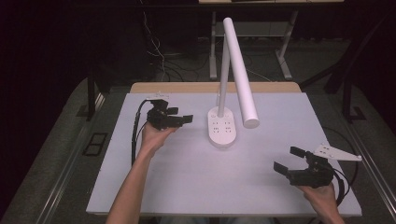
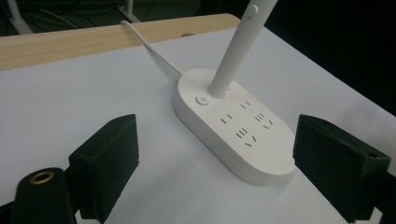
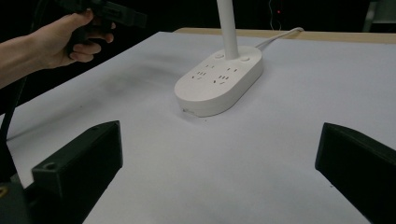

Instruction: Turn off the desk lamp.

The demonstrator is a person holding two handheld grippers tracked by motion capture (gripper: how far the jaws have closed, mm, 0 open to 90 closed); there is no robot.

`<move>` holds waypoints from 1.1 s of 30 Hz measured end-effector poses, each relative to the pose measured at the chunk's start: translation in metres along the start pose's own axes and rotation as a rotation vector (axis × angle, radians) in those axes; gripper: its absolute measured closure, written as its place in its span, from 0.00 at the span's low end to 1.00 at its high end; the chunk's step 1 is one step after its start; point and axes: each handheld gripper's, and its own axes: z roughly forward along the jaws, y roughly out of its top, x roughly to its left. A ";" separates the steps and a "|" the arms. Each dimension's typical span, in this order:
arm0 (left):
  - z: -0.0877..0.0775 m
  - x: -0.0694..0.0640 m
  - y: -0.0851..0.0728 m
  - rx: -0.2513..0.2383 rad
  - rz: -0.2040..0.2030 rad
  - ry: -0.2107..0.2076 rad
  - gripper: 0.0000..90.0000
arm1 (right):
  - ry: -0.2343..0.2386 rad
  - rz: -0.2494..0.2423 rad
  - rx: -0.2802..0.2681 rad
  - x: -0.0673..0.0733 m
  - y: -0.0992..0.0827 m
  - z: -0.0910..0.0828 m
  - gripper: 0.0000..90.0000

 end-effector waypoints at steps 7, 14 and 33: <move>-0.025 -0.009 -0.009 -0.012 0.014 0.018 0.07 | -0.003 -0.003 -0.001 0.001 0.000 -0.001 0.01; -0.045 -0.019 -0.023 -0.006 0.035 0.038 0.00 | -0.004 -0.002 -0.001 0.002 -0.001 0.000 0.01; -0.088 -0.049 -0.086 -0.089 0.050 0.055 0.00 | -0.005 -0.002 0.013 0.003 -0.001 0.000 0.01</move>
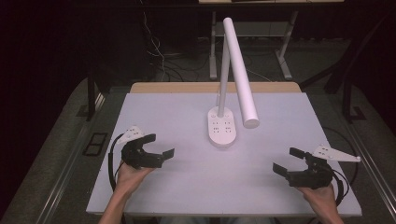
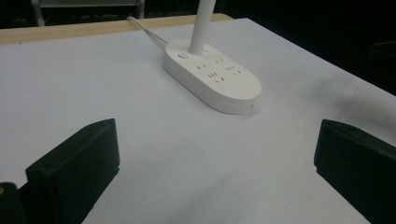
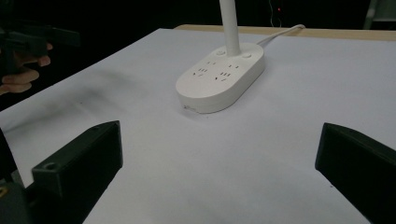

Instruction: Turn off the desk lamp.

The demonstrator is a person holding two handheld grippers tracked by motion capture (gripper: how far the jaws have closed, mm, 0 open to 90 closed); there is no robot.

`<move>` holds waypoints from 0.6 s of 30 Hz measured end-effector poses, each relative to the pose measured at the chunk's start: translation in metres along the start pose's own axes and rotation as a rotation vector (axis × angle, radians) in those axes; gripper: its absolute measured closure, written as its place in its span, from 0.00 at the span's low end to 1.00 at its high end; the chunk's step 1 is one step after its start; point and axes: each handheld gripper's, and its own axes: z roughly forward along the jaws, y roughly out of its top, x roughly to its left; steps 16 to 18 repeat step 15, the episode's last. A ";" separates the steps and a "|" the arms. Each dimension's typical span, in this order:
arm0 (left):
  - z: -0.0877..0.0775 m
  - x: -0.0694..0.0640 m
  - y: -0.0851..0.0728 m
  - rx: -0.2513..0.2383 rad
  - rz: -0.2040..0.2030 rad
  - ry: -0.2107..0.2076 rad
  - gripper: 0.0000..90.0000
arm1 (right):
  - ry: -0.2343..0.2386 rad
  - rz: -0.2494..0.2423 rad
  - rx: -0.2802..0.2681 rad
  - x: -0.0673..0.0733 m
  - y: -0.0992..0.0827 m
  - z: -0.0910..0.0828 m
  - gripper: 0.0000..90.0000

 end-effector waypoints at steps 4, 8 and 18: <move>-0.005 -0.007 -0.010 0.001 0.013 0.005 0.00 | 0.000 -0.004 0.003 0.000 0.000 0.001 0.01; -0.009 -0.009 -0.019 -0.003 0.018 0.017 0.00 | 0.000 -0.006 0.009 0.000 -0.001 0.001 0.01; -0.008 -0.006 -0.022 -0.016 0.012 0.014 0.00 | 0.002 -0.008 0.015 0.000 -0.001 0.002 0.01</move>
